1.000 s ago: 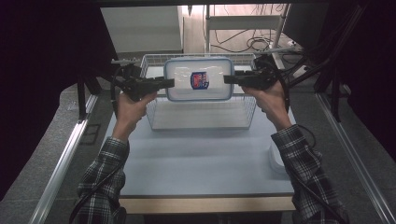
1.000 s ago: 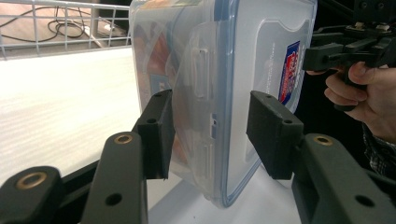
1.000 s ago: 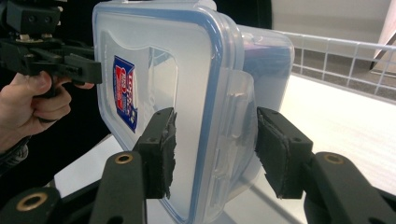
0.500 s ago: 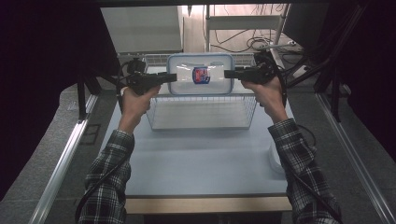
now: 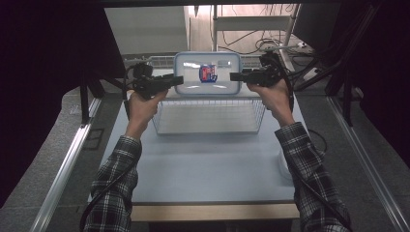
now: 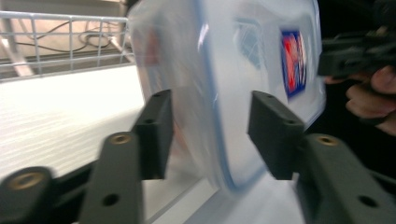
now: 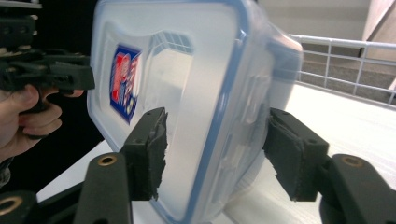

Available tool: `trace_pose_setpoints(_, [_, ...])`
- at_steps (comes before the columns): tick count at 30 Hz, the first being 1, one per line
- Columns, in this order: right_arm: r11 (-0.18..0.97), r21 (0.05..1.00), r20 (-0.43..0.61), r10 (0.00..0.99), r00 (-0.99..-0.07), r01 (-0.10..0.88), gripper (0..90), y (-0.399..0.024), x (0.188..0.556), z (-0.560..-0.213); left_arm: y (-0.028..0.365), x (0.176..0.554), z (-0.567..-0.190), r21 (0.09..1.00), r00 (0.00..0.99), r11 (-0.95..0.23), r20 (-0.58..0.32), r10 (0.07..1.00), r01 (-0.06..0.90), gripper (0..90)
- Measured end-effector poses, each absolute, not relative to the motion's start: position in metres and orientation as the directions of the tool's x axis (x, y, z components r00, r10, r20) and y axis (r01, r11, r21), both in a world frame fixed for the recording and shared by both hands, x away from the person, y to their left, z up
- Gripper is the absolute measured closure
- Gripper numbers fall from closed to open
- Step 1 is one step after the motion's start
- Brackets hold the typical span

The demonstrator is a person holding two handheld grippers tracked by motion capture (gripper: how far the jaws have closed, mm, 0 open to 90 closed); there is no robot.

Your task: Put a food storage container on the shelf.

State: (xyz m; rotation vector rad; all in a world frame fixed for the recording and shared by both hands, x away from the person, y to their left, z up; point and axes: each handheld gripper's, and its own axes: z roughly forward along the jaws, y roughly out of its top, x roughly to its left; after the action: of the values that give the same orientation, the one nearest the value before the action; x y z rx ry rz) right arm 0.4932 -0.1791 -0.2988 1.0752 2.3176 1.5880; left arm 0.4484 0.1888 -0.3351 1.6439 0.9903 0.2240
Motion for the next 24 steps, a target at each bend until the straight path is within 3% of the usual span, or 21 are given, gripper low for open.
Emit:
trace_pose_setpoints(2, [0.184,0.848,0.285,0.633,-0.72,0.497,36.8,-0.178,0.496,-0.3,0.183,0.45,-0.337,0.869,0.609,-0.036,-0.315,0.728,0.493,48.3])
trace_pose_setpoints(5, [0.168,0.839,0.31,0.635,-0.708,0.518,35.7,-0.179,0.501,-0.303,0.186,0.456,-0.34,0.853,0.606,0.012,-0.381,0.699,0.522,48.1])
trace_pose_setpoints(8, [0.163,0.831,0.322,0.637,-0.7,0.531,35.5,-0.179,0.504,-0.302,0.186,0.456,-0.339,0.849,0.602,0.01,-0.383,0.7,0.528,48.4])
trace_pose_setpoints(15, [0.177,0.837,0.276,0.682,-0.678,0.518,30.0,-0.171,0.5,-0.301,0.184,0.454,-0.334,0.856,0.593,-0.014,-0.345,0.728,0.517,49.4])
trace_pose_setpoints(20, [0.142,0.832,0.302,0.695,-0.652,0.537,27.8,-0.169,0.502,-0.302,0.184,0.456,-0.335,0.853,0.586,0.001,-0.359,0.726,0.521,48.4])
trace_pose_setpoints(24, [0.168,0.841,0.234,0.743,-0.627,0.514,28.2,-0.169,0.5,-0.3,0.184,0.459,-0.335,0.848,0.587,0.017,-0.382,0.714,0.53,46.9])
